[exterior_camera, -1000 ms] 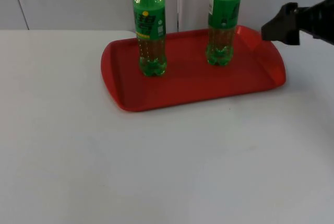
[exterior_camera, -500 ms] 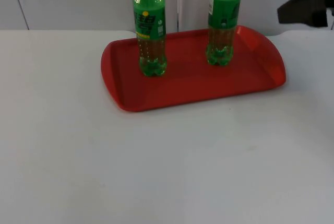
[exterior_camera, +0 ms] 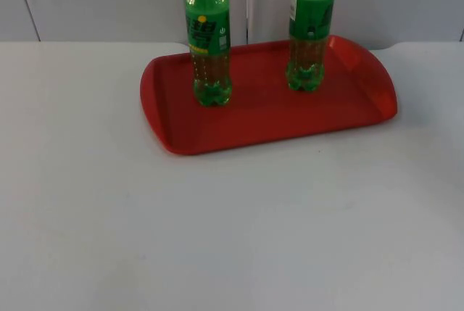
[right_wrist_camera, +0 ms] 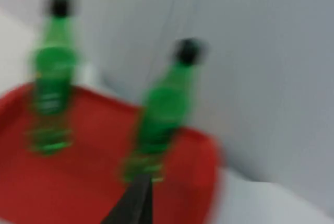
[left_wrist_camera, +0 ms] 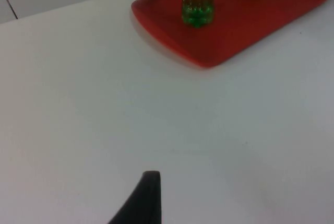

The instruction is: Place the bottle upright on the tray.

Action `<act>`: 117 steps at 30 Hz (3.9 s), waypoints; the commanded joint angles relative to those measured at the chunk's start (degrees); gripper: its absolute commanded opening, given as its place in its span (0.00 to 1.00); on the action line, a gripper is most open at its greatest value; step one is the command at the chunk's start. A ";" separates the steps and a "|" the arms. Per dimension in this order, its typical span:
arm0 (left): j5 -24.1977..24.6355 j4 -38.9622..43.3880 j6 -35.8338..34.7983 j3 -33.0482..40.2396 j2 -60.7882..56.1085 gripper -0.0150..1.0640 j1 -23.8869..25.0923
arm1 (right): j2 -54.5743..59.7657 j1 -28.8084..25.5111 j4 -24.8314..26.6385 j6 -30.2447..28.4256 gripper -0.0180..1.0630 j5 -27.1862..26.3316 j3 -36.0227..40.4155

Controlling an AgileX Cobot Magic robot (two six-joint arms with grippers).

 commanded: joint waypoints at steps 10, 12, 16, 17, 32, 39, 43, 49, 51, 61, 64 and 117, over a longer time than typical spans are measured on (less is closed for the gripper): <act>-0.09 -0.04 0.01 0.20 -0.20 0.99 -0.10 | -1.25 0.24 40.56 -23.73 0.99 33.38 -1.09; -0.09 -0.04 0.01 0.20 -0.20 0.99 -0.10 | -1.25 0.24 57.14 -40.83 0.99 33.38 -1.09; -0.09 -0.04 0.01 0.20 -0.20 0.99 -0.10 | -1.36 0.24 68.44 -51.16 0.99 32.30 -1.09; -0.09 -0.04 0.01 0.20 -0.20 0.99 -0.10 | -1.50 0.24 71.43 -53.33 0.99 32.07 -1.09; -0.09 -0.04 0.01 0.20 -0.20 0.99 -0.10 | -13.76 0.36 110.72 -93.64 0.99 39.32 -0.38; -0.09 -0.04 0.01 0.20 -0.20 0.99 -0.10 | -21.39 0.36 117.10 -102.54 0.99 42.64 0.28; -0.09 -0.04 0.01 0.20 -0.20 0.99 -0.10 | -26.33 0.36 117.10 -103.24 0.99 41.13 3.43; -0.09 -0.04 0.01 0.20 -0.20 0.99 -0.10 | -34.91 0.36 117.10 -103.00 0.99 40.24 9.32; -0.09 -0.04 0.01 0.20 -0.20 0.99 -0.10 | -39.01 0.36 117.10 -102.01 0.99 40.47 11.38; -0.09 -0.04 0.01 0.20 -0.20 0.99 -0.10 | -50.57 0.36 117.14 -100.27 0.99 45.76 16.61; -0.09 -0.04 0.01 0.20 -0.20 0.99 -0.10 | -53.25 0.36 116.87 -98.85 0.99 47.40 18.09; -0.09 -0.04 -0.11 0.20 -0.20 0.99 -0.10 | -77.31 0.24 100.36 -78.90 0.99 70.26 25.43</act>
